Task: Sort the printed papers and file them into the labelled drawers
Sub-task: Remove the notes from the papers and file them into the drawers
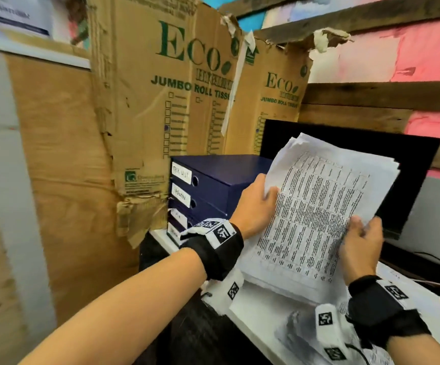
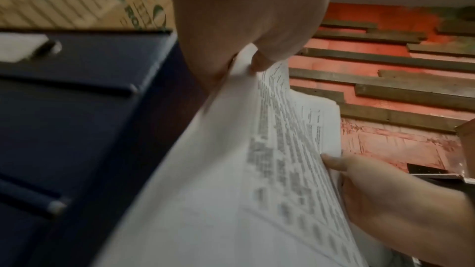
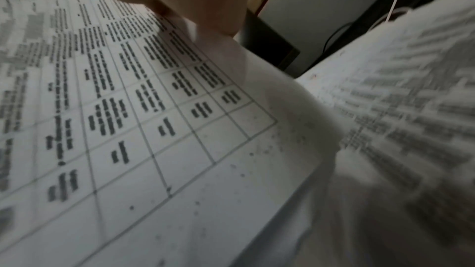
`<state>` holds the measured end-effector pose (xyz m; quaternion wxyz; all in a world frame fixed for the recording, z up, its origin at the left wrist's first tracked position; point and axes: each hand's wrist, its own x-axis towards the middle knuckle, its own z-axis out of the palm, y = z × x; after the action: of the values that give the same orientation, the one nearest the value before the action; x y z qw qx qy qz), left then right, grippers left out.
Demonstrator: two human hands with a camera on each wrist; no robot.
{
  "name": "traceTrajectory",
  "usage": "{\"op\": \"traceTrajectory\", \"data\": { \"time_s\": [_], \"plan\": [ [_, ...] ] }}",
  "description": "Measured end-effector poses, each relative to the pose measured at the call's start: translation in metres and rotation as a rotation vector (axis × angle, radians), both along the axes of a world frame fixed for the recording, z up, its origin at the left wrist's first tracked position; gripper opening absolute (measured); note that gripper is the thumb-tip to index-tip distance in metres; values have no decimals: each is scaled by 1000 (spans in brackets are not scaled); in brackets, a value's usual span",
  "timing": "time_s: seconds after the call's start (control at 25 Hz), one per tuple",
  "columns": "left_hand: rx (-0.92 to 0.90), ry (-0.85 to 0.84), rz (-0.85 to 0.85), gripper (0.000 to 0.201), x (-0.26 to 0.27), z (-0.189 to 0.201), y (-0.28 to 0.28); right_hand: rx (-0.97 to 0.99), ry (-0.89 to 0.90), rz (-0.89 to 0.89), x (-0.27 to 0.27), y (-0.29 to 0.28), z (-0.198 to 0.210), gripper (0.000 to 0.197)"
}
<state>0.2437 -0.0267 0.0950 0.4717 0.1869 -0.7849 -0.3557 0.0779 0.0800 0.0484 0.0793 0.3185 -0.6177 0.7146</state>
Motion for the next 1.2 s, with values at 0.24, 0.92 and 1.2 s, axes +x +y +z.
{"op": "traceTrajectory", "data": {
  "time_s": [0.24,0.92,1.2],
  "plan": [
    [173,289,285,26,80,-11,-49,37,-32,114,23,-27,-6,29],
    [377,-796,504,38,99,-160,-109,74,-36,173,47,-41,-30,18],
    [460,-614,504,35,98,-166,-112,115,-28,164,45,-55,-40,28]
  ]
}}
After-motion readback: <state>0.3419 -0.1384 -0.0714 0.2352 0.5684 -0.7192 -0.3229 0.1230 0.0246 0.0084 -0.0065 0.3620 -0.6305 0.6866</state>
